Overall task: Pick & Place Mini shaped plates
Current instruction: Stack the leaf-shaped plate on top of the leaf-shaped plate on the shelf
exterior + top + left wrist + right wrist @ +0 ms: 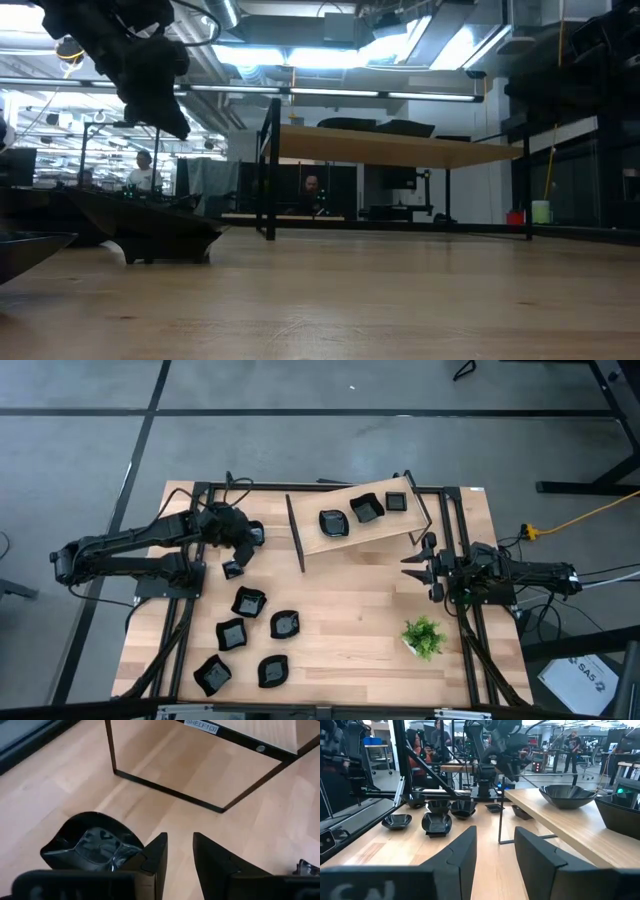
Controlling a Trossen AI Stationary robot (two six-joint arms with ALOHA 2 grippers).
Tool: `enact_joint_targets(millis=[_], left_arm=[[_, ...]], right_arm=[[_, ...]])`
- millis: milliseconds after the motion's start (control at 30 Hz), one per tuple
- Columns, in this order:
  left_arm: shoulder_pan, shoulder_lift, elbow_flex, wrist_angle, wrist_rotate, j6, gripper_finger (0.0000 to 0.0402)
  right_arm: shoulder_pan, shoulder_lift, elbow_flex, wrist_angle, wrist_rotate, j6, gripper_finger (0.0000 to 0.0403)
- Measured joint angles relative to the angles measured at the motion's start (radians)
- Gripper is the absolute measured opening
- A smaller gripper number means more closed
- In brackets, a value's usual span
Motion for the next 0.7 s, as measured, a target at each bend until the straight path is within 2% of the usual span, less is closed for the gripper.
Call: enact_joint_targets(millis=[233,367,700], left_arm=[[-0.059,0.075,0.000,-0.045,-0.010,-0.029,0.0082],[-0.083,0.128,0.000,-0.016,-0.076,-0.057,0.0082],[-0.051,0.254,0.000,0.017,-0.244,-0.356,0.0091]], right_arm=[[0.000,0.000,0.000,0.000,0.000,-0.001,0.0132],[0.000,0.000,0.000,0.000,0.000,0.000,0.0132],[0.000,0.000,0.000,-0.001,0.000,0.000,0.0132]])
